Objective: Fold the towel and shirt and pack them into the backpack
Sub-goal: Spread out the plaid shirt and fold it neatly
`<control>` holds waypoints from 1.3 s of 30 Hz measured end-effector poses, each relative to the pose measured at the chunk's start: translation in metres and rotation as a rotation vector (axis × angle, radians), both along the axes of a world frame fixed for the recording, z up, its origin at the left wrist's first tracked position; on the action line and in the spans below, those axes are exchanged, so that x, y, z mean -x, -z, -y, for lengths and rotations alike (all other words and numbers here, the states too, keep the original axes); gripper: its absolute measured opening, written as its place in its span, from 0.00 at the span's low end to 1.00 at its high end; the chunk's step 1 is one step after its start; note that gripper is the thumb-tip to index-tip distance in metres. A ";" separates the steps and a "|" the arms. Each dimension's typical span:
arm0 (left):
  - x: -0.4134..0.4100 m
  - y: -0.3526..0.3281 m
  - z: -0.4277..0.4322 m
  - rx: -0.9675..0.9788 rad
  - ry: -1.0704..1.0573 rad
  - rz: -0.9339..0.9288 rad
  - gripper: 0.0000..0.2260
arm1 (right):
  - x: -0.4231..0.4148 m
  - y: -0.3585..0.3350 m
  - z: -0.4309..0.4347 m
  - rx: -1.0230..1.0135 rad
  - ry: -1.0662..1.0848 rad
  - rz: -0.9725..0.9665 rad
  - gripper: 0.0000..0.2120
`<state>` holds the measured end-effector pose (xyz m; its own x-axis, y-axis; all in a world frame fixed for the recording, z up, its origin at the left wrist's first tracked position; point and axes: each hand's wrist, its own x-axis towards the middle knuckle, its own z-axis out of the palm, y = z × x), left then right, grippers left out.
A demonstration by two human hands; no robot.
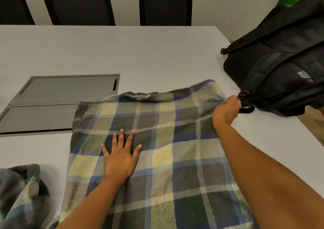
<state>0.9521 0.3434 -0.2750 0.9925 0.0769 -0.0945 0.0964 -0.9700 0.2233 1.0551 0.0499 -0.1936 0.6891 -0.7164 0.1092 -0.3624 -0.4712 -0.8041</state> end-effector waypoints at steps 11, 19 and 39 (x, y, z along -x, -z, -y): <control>-0.028 -0.003 -0.017 -0.022 -0.007 0.012 0.39 | 0.026 0.062 -0.060 0.451 -0.628 -0.521 0.26; -0.074 -0.005 -0.054 -0.078 -0.009 -0.075 0.36 | 0.003 0.075 -0.037 0.578 -0.650 -0.565 0.30; -0.225 0.004 -0.046 -0.099 -0.087 -0.001 0.35 | -0.142 0.089 -0.003 0.576 -0.416 -0.416 0.29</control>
<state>1.1772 0.3896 -0.2786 0.9817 0.1717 -0.0829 0.1813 -0.9752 0.1272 1.1966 0.0528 -0.2821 0.9512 -0.3030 0.0588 -0.2821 -0.9306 -0.2335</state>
